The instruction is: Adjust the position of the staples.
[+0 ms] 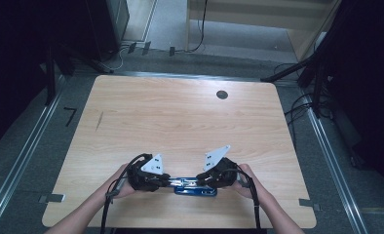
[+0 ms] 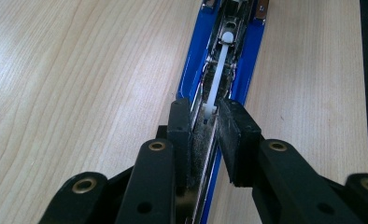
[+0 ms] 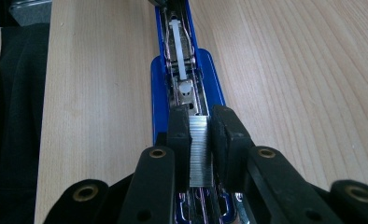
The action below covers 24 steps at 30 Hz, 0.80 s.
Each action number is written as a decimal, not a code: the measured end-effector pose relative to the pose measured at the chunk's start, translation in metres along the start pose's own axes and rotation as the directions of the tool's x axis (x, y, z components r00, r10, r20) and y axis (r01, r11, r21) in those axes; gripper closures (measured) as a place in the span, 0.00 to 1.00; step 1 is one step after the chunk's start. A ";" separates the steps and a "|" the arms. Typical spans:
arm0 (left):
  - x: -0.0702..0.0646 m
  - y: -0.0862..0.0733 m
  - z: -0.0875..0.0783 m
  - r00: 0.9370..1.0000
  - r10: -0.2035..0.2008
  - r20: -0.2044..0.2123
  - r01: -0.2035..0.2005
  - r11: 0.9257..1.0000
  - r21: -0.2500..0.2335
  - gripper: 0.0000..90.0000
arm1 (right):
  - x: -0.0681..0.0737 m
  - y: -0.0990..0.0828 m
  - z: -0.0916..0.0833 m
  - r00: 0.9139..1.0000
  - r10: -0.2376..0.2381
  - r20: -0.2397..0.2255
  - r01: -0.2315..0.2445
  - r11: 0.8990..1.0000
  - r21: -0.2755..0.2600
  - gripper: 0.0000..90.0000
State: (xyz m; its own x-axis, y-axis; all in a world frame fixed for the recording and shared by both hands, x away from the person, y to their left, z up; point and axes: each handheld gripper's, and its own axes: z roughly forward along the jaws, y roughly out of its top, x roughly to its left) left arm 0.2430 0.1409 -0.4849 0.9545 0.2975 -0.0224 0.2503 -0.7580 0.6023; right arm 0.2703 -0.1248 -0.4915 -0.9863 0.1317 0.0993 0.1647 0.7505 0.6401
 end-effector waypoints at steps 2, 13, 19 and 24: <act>0.000 0.000 0.000 1.000 -0.001 -0.001 0.001 1.000 -0.002 0.84 | 0.000 -0.001 0.000 1.000 -0.003 -0.004 0.003 1.000 0.006 0.88; 0.000 0.000 0.000 1.000 -0.005 -0.003 0.005 1.000 -0.004 0.84 | -0.007 -0.010 -0.004 1.000 -0.009 -0.027 0.009 1.000 -0.001 0.88; 0.000 0.000 0.000 1.000 -0.005 -0.001 0.005 1.000 -0.003 0.84 | -0.007 -0.011 -0.006 0.999 -0.012 -0.033 0.011 1.000 -0.017 0.88; 0.000 0.000 0.000 1.000 -0.005 -0.001 0.005 1.000 -0.003 0.84 | -0.008 -0.012 -0.008 0.999 -0.007 -0.041 0.006 1.000 -0.021 0.88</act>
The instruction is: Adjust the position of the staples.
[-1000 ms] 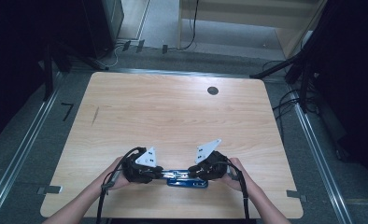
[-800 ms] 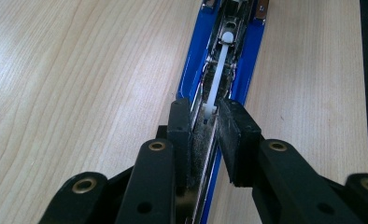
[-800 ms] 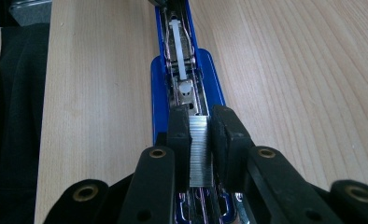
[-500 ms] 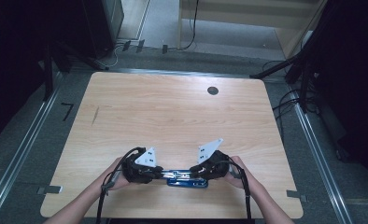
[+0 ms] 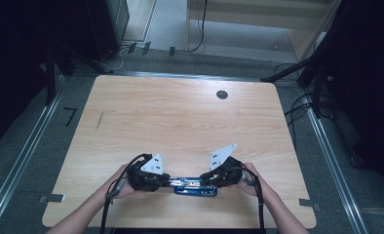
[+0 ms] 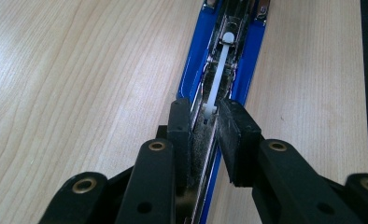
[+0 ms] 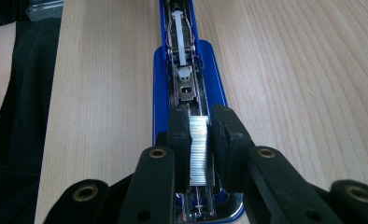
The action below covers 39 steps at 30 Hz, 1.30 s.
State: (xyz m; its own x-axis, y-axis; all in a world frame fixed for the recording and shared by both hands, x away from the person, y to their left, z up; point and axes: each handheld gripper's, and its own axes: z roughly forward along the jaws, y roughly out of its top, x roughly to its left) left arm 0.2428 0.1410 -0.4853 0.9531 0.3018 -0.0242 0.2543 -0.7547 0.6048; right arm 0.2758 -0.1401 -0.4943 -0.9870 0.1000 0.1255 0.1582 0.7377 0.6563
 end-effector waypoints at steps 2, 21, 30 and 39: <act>0.000 0.000 0.000 1.000 0.000 0.001 0.000 1.000 0.001 0.84 | -0.001 -0.001 -0.001 1.000 -0.002 -0.002 0.002 1.000 -0.002 0.88; 0.001 0.002 0.001 1.000 0.004 0.008 -0.004 1.000 0.002 0.84 | -0.001 -0.007 -0.007 1.000 0.007 -0.003 -0.007 1.000 -0.016 0.88; 0.001 0.002 0.001 1.000 0.008 0.011 -0.008 1.000 0.003 0.84 | -0.001 -0.010 -0.009 1.000 0.014 -0.008 -0.014 1.000 -0.019 0.88; 0.001 0.002 0.002 1.000 0.007 0.009 -0.008 1.000 0.004 0.84 | -0.001 -0.010 -0.008 1.000 0.008 -0.013 -0.008 1.000 -0.011 0.87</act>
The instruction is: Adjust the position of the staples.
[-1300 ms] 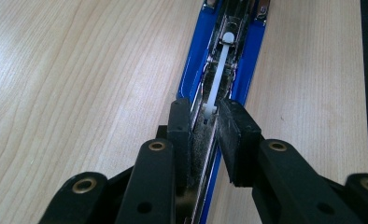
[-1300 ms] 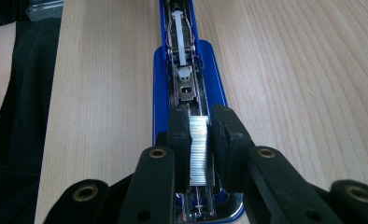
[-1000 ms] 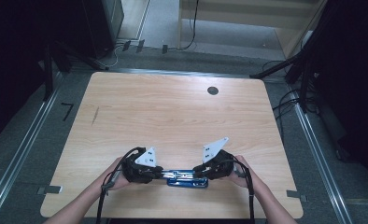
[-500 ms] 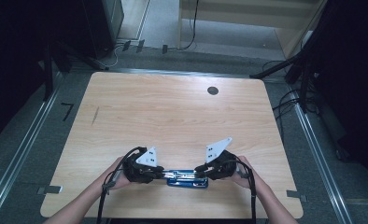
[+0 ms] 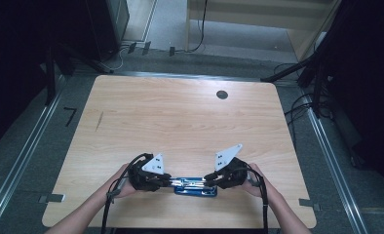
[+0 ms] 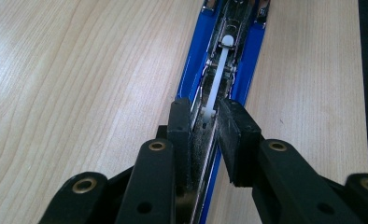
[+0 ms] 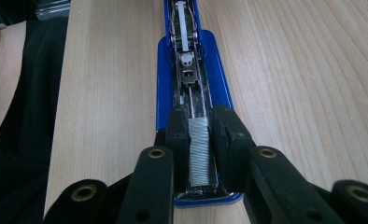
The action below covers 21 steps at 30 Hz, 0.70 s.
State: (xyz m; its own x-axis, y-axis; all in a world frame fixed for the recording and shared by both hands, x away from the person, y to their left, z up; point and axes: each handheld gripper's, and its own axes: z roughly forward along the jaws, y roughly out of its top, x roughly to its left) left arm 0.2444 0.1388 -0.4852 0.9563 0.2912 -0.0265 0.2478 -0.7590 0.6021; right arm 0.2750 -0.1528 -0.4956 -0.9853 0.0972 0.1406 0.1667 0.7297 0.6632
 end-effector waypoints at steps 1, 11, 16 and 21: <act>0.000 0.000 0.000 1.000 0.000 0.000 0.000 1.000 0.000 0.84 | 0.000 0.000 0.000 1.000 0.003 0.000 -0.003 1.000 0.004 0.87; 0.000 0.000 0.000 1.000 0.001 0.000 -0.001 1.000 -0.001 0.84 | 0.001 0.000 0.001 1.000 -0.002 0.004 0.002 1.000 0.022 0.87; 0.000 0.000 0.000 1.000 -0.001 0.000 0.001 1.000 -0.003 0.84 | 0.001 0.000 0.001 1.000 -0.003 -0.002 0.003 1.000 0.020 0.86; 0.000 0.000 0.000 1.000 0.001 0.000 -0.001 1.000 -0.001 0.84 | 0.001 0.000 -0.001 1.000 0.014 -0.006 -0.014 1.000 0.008 0.83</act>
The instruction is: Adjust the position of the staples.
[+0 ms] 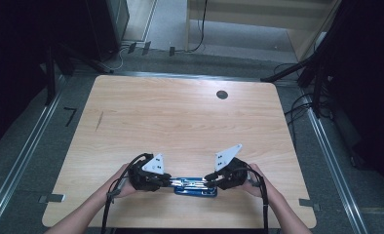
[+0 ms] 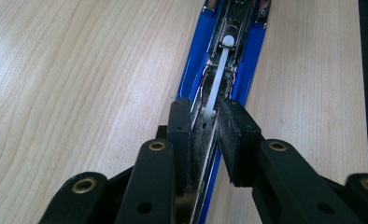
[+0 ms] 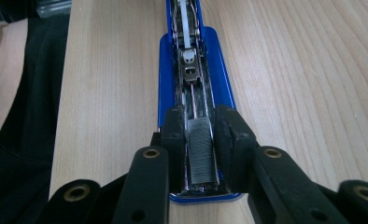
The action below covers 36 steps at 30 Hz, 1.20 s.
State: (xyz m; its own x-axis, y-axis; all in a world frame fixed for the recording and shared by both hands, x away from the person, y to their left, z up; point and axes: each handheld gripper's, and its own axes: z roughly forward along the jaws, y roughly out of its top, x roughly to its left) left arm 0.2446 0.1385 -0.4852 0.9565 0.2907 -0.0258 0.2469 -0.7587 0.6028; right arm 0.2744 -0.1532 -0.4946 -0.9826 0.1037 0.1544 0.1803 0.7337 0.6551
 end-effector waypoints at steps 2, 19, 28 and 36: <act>0.000 0.000 0.000 1.000 0.000 0.000 0.000 1.000 0.000 0.84 | -0.001 0.001 -0.001 1.000 0.007 0.003 -0.007 1.000 -0.010 0.82; 0.000 0.000 0.000 1.000 0.002 -0.001 -0.002 1.000 0.001 0.84 | 0.001 0.004 0.003 1.000 0.019 0.015 -0.020 0.999 0.037 0.84; 0.000 0.000 0.000 1.000 0.003 -0.001 -0.003 1.000 0.002 0.84 | 0.001 0.003 0.003 0.999 0.018 0.030 -0.019 0.999 0.041 0.88; 0.000 0.000 0.000 1.000 0.003 0.000 -0.003 1.000 0.001 0.84 | 0.006 0.007 0.000 0.999 -0.027 0.025 0.027 0.999 0.028 0.88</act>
State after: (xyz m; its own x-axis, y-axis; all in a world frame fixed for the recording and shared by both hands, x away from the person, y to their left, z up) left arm 0.2447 0.1385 -0.4851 0.9572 0.2883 -0.0236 0.2439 -0.7604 0.6019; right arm 0.2697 -0.1474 -0.4885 -0.9880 0.1006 0.1176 0.1528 0.7550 0.6377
